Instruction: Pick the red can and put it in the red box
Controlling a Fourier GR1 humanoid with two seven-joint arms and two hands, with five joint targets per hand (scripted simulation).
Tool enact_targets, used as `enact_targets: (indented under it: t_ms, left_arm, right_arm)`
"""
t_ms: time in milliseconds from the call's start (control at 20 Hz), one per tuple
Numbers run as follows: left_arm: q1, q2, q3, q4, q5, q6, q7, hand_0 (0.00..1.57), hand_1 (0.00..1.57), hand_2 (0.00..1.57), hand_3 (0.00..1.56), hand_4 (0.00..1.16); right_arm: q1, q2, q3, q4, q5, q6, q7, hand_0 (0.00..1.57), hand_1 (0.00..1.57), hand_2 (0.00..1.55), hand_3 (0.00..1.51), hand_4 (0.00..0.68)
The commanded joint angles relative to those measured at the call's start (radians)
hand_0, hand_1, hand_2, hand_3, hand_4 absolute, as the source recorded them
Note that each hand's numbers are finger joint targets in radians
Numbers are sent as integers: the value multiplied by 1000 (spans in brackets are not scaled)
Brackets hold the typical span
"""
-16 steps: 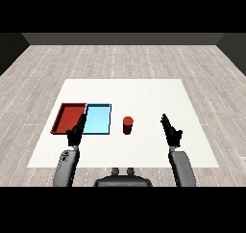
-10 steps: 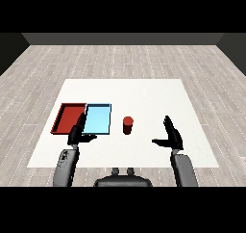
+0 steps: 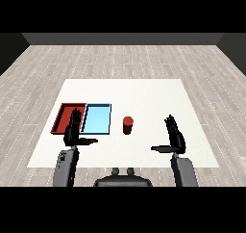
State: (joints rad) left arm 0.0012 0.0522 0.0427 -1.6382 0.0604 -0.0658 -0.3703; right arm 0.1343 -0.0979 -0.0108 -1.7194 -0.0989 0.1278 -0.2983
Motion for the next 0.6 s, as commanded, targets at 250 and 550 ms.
enact_targets:
  t_ms: [250,550]
  left_arm:
    - [22,8,20,37,16,-44,-93,0,0,0,0,0]
    - [6,-12,3,56,13,-37,-117,0,0,0,0,0]
  right_arm:
    - [7,-29,-72,-4,-38,72,-13,0,0,0,0,0]
    - [-49,36,-23,108,26,23,-52,0,0,0,0,0]
